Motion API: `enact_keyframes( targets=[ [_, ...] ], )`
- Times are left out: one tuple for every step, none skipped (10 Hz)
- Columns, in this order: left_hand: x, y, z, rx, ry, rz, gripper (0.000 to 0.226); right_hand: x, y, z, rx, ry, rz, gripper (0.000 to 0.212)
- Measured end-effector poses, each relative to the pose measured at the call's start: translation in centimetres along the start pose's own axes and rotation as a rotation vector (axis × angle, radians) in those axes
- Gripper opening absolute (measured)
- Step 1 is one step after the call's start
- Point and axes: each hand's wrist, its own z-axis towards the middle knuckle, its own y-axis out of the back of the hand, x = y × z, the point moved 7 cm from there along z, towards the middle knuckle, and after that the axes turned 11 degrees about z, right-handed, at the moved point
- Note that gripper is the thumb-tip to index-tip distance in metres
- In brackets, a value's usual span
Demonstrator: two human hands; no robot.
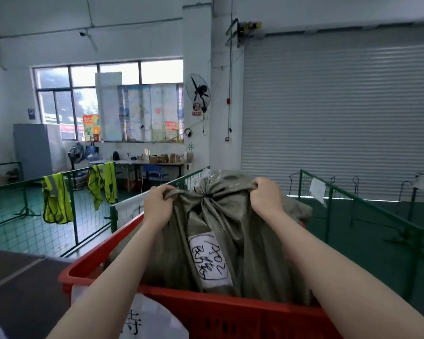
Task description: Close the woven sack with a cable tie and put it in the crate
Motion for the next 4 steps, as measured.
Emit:
enact_keyframes(
  targets=[
    [1.5,-2.9,-1.4,0.304,-0.064,0.14,0.015,-5.4,-2.4,-1.6,0.184,-0.174,-0.147,0.027],
    [1.5,-3.7,-2.2,0.47,-0.044,0.253,0.019,-8.1,-2.5,-3.0,0.28,-0.232,-0.15,0.023],
    [-0.2,-3.7,-2.6,0.629,-0.051,0.345,0.039,-6.7,-1.7,-3.4,0.35,-0.166,-0.153,0.01],
    [-2.6,-2.7,-2.9,0.708,-0.043,0.192,0.06,-4.5,-0.2,-3.3,0.341,-0.136,-0.091,0.032]
  ],
)
